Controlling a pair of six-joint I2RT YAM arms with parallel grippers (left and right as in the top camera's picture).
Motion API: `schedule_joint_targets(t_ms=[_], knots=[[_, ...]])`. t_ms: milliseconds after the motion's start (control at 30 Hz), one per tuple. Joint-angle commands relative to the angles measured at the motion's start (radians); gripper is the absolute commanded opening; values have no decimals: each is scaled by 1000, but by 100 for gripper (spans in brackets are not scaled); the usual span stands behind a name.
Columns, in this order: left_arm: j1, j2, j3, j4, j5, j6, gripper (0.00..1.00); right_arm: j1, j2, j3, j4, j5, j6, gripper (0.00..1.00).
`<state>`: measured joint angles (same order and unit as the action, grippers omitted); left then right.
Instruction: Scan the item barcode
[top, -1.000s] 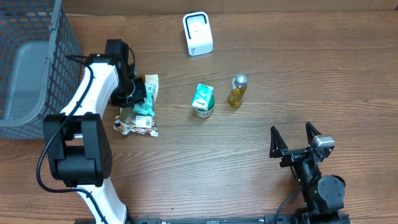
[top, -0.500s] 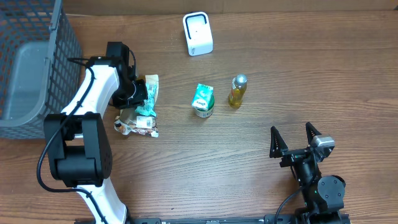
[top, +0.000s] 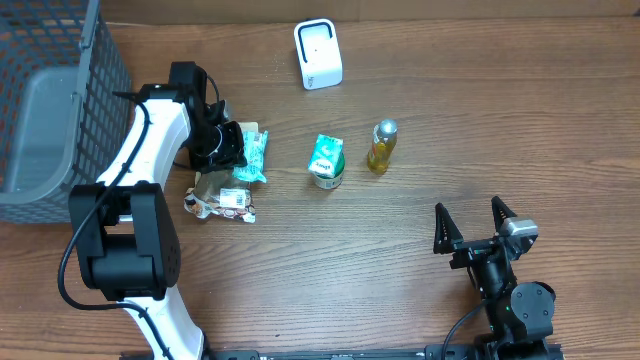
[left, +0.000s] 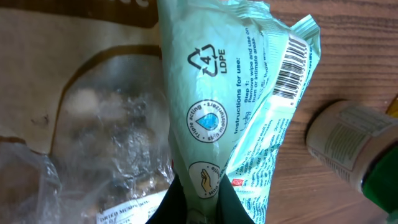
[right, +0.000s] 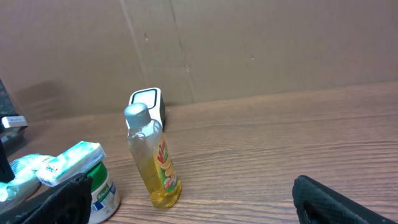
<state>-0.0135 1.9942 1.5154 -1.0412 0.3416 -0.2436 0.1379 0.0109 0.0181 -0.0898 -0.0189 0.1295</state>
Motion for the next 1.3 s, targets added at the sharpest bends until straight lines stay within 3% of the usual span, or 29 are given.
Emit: schedule_joint_targets(t_ms=[0, 533, 667, 1267], knots=[[-19, 2, 26, -7, 37, -19, 4, -3, -8, -10, 6, 6, -7, 100], [-127, 3, 24, -18, -55, -114, 4, -3, -8, -10, 6, 6, -7, 100], [-157, 3, 21, -16, -146, -165, 4, -3, -8, -10, 6, 6, -7, 100], [-251, 5, -8, 5, -256, -208, 4, -3, -8, -10, 6, 6, -7, 100]])
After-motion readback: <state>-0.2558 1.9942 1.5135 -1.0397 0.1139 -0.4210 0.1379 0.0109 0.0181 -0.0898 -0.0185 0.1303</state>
